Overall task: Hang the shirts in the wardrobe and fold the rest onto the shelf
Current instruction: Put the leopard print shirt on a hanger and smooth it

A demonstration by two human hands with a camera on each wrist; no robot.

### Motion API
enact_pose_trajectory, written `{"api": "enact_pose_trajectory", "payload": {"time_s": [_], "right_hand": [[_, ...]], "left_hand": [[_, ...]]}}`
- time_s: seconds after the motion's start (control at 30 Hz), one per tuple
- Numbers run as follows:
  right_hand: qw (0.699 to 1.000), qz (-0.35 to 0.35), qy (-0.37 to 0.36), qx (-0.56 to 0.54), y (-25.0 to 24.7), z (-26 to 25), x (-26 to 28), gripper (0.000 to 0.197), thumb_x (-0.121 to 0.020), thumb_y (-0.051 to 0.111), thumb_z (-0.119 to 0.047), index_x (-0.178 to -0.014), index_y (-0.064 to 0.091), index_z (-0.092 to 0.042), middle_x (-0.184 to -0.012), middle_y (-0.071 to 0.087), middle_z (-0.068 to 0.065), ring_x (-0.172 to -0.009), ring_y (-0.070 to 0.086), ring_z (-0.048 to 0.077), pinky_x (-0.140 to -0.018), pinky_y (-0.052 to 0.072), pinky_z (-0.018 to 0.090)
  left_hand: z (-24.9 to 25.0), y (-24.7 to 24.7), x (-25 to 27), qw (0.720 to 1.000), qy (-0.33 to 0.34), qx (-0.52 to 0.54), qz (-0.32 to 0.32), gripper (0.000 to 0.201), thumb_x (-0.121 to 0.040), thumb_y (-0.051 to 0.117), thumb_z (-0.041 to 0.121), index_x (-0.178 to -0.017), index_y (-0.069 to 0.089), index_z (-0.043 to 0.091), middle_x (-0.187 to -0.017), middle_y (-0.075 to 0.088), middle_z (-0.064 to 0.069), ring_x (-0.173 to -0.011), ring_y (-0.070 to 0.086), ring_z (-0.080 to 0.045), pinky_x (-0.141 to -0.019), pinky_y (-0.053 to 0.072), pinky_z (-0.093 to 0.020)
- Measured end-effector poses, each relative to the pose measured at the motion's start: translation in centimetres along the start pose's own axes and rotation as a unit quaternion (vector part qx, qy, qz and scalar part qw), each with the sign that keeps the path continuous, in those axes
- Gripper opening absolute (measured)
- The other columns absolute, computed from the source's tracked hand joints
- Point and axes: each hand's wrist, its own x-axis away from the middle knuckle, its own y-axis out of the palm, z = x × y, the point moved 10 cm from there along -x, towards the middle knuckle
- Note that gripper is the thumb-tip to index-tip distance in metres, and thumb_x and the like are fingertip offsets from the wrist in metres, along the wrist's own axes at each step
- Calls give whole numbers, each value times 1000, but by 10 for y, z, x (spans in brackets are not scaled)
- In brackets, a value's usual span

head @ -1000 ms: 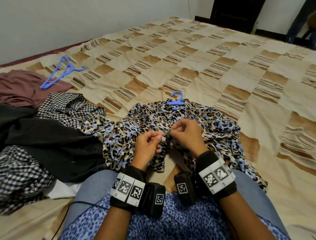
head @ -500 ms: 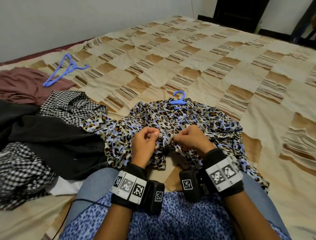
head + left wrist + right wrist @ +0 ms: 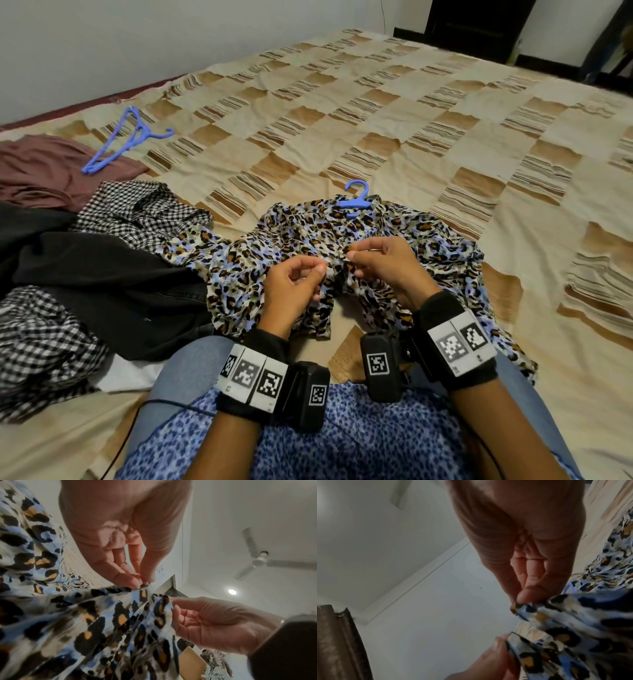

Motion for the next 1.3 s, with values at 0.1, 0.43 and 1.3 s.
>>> {"api": "enact_pose_trajectory", "payload": {"time_s": [0.1,0.43,1.3], "right_hand": [[999,-16,-32,18,5,-5,1,17,-82,65,5,-98,65,-3,-76,67,9,-60,65,10,-67,56,20],[960,59,-182,204,18,-30,7,16,-76,72,1,-85,67,-11,-70,64,0,-60,58,8,-63,51,16],[994,-51,-81,51,23,-7,5,25,-76,70,8,-89,59,-10,-73,70,12,-64,67,18,-68,58,29]], "left_hand": [[0,0,2,1000,-3,6,-3,15,-87,62,7,-87,68,21,-77,64,-3,-60,57,-7,-57,56,-26],[-1,4,0,1000,-2,27,-5,11,-84,65,2,-86,67,12,-68,62,-7,-50,56,-3,-50,52,-17],[0,-7,-2,998,25,-35,50,10,-78,72,5,-86,73,11,-72,70,-5,-56,62,-5,-53,51,-16]]}}
